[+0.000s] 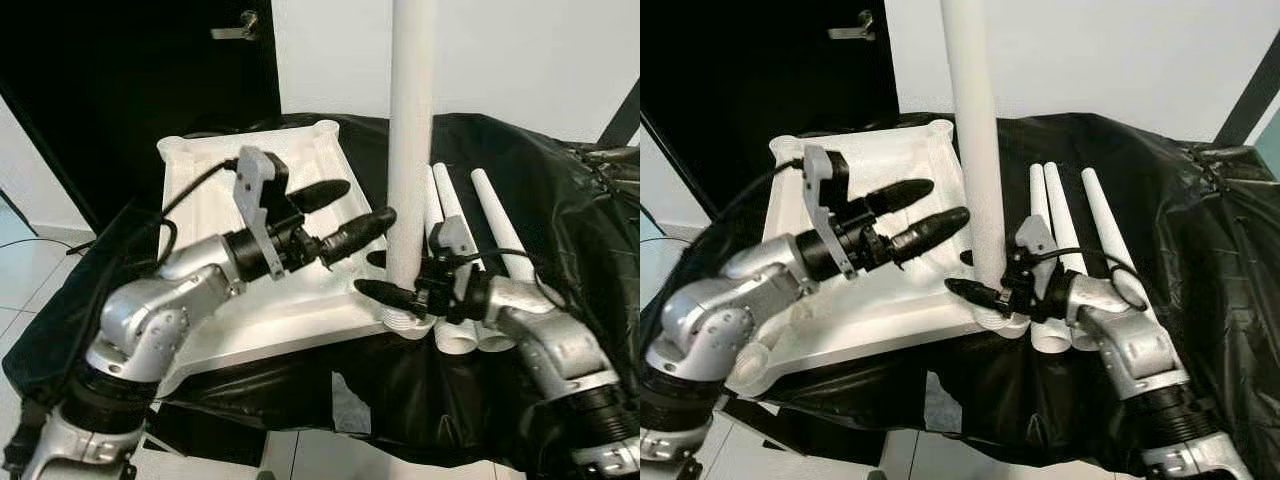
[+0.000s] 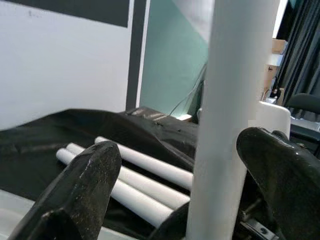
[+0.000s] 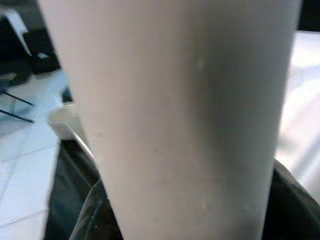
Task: Building children table
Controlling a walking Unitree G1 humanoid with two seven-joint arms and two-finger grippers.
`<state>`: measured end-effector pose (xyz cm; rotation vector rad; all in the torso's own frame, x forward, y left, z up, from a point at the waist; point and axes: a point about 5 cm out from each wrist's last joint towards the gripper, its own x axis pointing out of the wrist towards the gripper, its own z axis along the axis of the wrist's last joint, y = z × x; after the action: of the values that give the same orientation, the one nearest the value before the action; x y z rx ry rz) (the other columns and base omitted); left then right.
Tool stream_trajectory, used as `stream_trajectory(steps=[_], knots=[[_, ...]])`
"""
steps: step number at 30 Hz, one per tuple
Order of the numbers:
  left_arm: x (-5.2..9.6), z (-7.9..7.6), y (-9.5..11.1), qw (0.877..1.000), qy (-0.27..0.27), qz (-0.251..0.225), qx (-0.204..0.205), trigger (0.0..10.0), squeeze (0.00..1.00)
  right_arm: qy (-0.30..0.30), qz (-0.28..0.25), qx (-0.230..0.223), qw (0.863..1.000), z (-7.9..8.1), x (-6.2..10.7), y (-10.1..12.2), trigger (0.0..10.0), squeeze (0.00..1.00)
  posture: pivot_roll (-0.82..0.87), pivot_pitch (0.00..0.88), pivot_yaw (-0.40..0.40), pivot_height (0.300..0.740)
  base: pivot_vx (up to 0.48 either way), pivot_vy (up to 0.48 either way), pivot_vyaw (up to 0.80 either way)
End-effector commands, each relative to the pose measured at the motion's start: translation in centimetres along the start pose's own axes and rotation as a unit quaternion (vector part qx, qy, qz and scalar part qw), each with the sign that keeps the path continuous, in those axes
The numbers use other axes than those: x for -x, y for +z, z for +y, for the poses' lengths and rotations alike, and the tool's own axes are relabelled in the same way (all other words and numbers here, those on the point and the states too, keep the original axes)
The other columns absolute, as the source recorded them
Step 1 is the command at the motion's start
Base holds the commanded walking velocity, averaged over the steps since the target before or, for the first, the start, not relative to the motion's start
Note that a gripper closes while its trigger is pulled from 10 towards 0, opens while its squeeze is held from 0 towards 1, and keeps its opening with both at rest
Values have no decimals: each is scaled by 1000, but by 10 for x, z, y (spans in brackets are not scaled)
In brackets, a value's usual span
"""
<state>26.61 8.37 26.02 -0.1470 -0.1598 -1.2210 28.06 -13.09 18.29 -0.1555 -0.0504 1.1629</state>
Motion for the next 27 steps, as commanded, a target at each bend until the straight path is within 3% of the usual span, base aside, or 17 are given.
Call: stream_trajectory(steps=[1, 7, 17, 20, 27], knots=[[4, -20, 4, 982, -189, 5, 4, 10000, 0, 40, -4, -5, 999, 3, 3, 9, 10000, 0, 25, 0, -10, 740, 0, 0, 0], [6, -28, 13, 972, -234, 4, 12, 10000, 0, 111, 17, -13, 994, 8, 10, 14, 10000, 0, 23, 0, -12, 740, 0, 0, 0], [11, -38, 19, 960, -280, -2, 25, 10000, 0, 121, 13, -18, 992, 3, 12, 19, 10000, 0, 28, 0, -20, 740, 0, 0, 0], [18, -45, 11, 956, -291, 18, 37, 10000, 0, 114, 8, -32, 993, -3, 12, 20, 10000, 0, 30, 0, -19, 740, 0, 0, 0], [10, -48, 12, 956, -292, 19, 34, 10000, 0, 145, 37, -34, 988, 3, 7, 12, 10000, 0, 35, 0, -22, 740, 0, 0, 0]])
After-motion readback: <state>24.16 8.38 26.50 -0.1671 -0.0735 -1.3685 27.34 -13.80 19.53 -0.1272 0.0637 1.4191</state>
